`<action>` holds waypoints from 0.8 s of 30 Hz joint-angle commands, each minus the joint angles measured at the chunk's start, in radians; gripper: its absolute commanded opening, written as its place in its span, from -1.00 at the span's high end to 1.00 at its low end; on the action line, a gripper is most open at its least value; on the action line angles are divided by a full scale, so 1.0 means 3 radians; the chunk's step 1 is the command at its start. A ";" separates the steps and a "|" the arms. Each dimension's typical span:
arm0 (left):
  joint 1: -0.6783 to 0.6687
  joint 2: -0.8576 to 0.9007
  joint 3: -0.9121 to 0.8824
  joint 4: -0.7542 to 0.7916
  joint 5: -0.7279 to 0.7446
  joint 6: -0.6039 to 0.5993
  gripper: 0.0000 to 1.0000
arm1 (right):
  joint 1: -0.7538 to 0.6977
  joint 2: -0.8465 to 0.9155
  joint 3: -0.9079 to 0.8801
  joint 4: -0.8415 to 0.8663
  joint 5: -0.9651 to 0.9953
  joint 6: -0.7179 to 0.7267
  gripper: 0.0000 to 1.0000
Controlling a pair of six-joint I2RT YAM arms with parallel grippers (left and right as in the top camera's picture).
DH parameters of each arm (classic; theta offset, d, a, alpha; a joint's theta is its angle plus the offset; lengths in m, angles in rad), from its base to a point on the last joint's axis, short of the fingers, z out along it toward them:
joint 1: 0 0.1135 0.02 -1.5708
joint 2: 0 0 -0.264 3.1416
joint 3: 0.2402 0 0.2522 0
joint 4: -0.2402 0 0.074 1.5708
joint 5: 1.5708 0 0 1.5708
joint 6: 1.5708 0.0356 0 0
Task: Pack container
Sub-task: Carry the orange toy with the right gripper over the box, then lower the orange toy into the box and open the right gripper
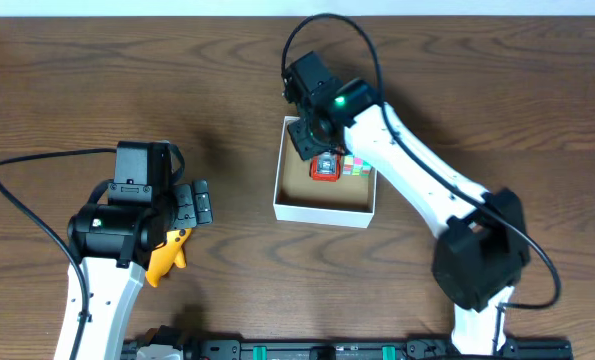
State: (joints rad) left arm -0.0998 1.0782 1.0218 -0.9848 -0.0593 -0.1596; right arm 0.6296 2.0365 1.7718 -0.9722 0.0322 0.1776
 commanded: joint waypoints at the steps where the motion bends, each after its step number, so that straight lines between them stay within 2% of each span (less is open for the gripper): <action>1: 0.0010 -0.0003 0.0067 -0.0006 -0.0006 0.0017 -0.96 | 0.0017 0.0047 0.0028 0.0014 -0.0048 -0.0034 0.98; 12: 0.0010 -0.0003 0.0067 -0.0006 -0.0006 0.0017 -0.96 | 0.0023 0.0127 0.0028 0.0191 -0.0048 -0.0027 0.98; 19: 0.0010 -0.0003 0.0067 -0.0006 -0.0006 0.0017 -0.96 | 0.0028 0.0346 0.0028 0.0186 -0.0050 0.0515 0.97; 24: 0.0010 -0.0003 0.0067 -0.0005 -0.0006 0.0018 -0.96 | 0.0045 0.0421 0.0028 0.0215 -0.0100 0.0528 0.97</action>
State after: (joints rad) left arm -0.0998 1.0782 1.0218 -0.9852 -0.0593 -0.1600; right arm 0.6353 2.1349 1.7725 -0.9035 0.0113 0.2928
